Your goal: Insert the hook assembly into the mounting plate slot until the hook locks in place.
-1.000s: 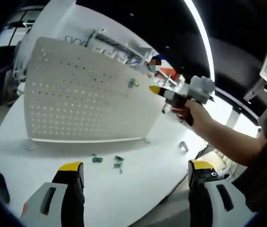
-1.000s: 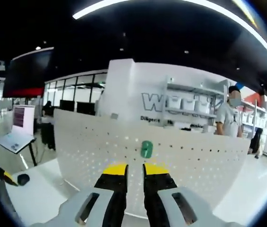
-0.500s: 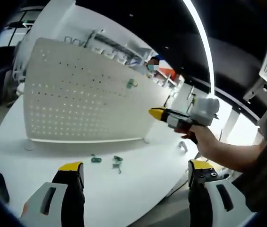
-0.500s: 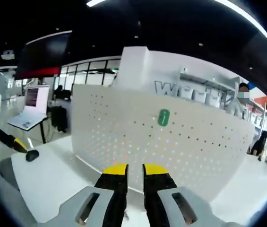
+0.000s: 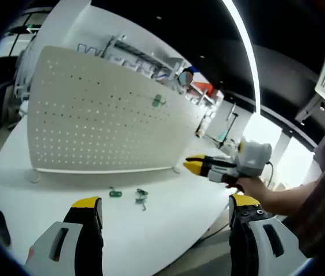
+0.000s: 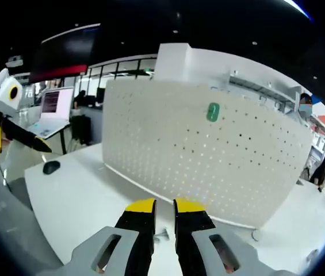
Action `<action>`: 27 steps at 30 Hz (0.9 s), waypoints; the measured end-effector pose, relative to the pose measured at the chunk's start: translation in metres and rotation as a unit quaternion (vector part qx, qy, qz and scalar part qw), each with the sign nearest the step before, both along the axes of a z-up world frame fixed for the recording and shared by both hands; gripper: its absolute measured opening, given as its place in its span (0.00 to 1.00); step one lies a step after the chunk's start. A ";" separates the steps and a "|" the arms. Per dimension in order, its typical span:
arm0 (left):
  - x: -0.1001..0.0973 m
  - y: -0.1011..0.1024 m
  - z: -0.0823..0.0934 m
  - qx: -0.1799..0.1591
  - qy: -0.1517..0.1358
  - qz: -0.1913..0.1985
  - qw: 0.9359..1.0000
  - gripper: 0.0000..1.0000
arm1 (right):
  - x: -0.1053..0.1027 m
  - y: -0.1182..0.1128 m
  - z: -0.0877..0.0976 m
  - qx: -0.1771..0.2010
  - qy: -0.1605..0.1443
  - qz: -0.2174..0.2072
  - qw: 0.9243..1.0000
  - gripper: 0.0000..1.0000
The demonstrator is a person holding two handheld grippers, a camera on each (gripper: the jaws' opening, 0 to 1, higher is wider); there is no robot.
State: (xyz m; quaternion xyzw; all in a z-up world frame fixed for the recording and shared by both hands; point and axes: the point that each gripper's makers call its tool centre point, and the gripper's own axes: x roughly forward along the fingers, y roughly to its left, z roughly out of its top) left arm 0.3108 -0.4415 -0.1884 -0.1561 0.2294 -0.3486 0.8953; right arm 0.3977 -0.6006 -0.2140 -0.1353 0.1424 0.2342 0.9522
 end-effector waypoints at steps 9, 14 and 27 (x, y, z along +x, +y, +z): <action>-0.001 -0.001 -0.001 0.002 0.002 0.001 1.000 0.92 | -0.022 0.000 -0.026 -0.007 0.033 0.014 0.999 0.10; -0.001 0.000 -0.003 0.003 0.005 0.002 1.000 0.92 | -0.035 0.000 -0.047 -0.013 0.058 0.020 0.998 0.11; 0.000 0.002 -0.011 0.002 0.014 0.005 1.000 0.92 | -0.048 0.006 -0.085 -0.021 0.103 0.032 0.994 0.11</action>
